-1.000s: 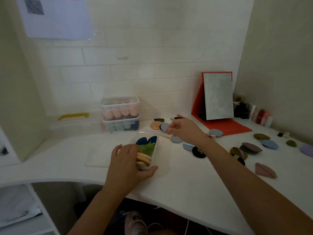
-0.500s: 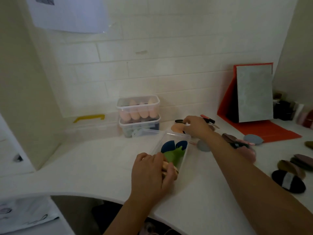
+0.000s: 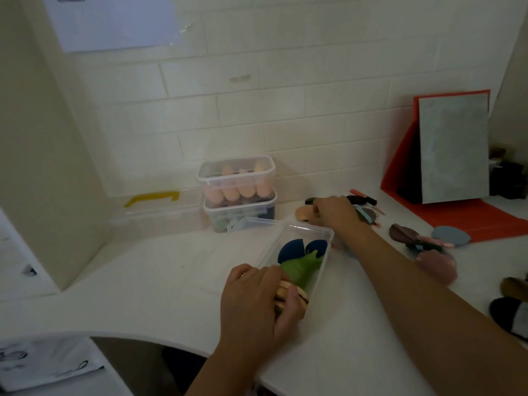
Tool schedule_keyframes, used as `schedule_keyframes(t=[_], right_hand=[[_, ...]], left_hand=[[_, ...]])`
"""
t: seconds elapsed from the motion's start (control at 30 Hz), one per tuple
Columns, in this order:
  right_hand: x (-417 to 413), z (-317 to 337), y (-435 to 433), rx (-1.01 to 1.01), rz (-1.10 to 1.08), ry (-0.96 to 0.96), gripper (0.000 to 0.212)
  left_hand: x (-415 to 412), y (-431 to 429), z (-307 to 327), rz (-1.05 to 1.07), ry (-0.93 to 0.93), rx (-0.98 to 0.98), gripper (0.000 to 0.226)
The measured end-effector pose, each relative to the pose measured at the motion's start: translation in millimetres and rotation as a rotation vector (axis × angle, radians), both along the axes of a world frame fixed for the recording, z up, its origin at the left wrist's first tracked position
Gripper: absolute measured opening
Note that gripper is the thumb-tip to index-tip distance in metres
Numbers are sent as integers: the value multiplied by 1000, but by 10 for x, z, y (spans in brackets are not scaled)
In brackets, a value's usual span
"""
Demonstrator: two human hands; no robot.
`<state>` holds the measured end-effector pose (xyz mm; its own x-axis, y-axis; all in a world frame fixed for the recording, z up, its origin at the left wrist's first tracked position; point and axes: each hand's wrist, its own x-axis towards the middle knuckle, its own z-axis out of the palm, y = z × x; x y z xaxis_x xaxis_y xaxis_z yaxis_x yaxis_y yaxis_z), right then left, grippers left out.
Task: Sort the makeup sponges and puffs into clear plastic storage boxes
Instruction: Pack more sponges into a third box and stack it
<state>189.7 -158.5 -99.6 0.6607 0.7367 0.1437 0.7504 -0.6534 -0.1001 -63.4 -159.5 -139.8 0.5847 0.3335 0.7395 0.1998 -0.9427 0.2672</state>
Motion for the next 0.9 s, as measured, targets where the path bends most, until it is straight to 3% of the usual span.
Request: schedule_keyframes(t=[0.17, 0.27, 0.33, 0.47, 0.73, 0.9], right_hand=[[-3, 158, -69, 205, -12, -124, 26], [-123, 455, -246, 509, 50, 8, 31], [-261, 636, -395, 569, 174, 125, 33], [-645, 799, -719, 368, 441, 497, 32], [-1008, 549, -920, 61, 487, 391, 38], [-1158, 569, -942, 89, 453, 548, 35]], left_hand=[[-4, -4, 12, 1, 11, 1, 30], [-3, -1, 16, -4, 4, 7, 30], [-5, -1, 15, 1, 5, 10, 29], [-4, 10, 17, 14, 7, 21, 29], [-7, 18, 25, 18, -3, 67, 24], [-25, 26, 36, -12, -18, 53, 23]])
